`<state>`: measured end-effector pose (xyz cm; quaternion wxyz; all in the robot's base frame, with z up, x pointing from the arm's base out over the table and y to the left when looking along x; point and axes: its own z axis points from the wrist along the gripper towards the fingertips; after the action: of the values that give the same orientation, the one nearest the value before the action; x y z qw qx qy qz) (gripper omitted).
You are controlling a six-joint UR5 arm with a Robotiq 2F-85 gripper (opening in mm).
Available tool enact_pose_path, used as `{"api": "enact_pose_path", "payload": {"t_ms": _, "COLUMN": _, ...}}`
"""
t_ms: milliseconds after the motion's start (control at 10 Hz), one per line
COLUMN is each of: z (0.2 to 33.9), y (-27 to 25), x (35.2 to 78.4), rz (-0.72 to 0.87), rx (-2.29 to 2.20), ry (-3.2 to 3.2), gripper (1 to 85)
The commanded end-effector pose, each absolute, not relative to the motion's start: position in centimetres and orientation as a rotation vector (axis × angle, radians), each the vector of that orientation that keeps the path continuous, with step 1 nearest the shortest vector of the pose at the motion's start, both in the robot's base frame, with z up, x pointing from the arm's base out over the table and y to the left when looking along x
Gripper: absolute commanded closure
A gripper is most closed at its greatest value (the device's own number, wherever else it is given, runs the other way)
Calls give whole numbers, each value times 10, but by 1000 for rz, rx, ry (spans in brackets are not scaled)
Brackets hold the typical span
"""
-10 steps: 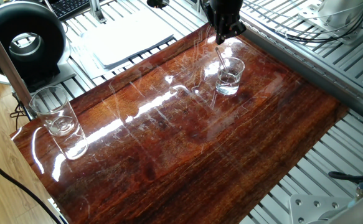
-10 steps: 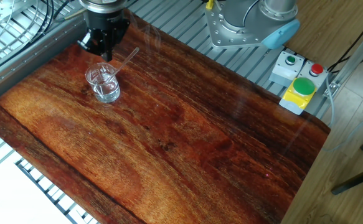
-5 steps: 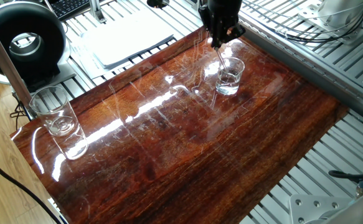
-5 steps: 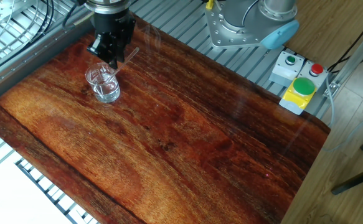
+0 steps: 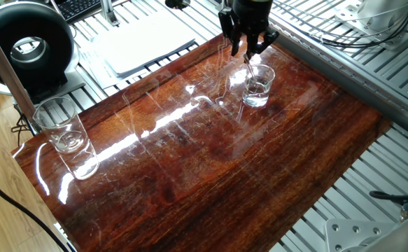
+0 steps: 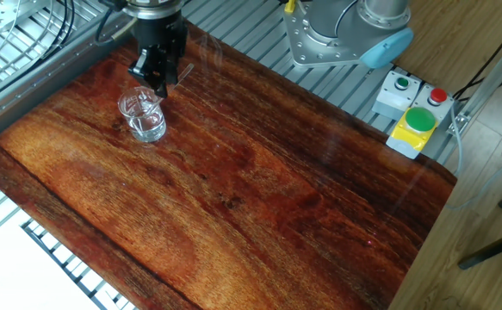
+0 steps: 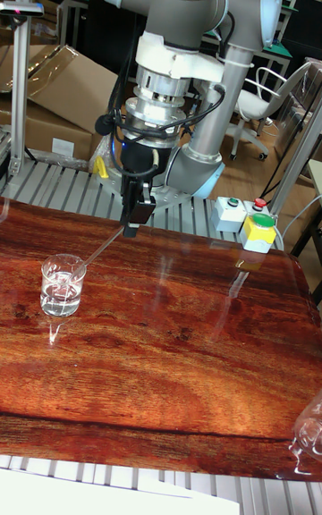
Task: Stir the beaker with a glass rod
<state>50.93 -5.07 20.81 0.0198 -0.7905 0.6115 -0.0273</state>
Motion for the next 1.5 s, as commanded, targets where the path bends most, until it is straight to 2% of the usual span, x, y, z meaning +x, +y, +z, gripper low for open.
{"api": "enact_pose_path", "payload": {"t_ms": 0, "z": 209, "y": -50, "x": 512, "rz": -103, "rx": -2502, "ry": 1794, "gripper": 497}}
{"api": "enact_pose_path", "payload": {"t_ms": 500, "z": 213, "y": -53, "x": 533, "rz": -206, "rx": -2548, "ry": 1690, "gripper": 497}}
{"api": "enact_pose_path", "payload": {"t_ms": 1000, "z": 206, "y": -68, "x": 495, "rz": -103, "rx": -2625, "ry": 1745, "gripper": 503}}
{"api": "enact_pose_path", "payload": {"t_ms": 1400, "z": 199, "y": -49, "x": 488, "rz": -23, "rx": -2571, "ry": 1707, "gripper": 497}}
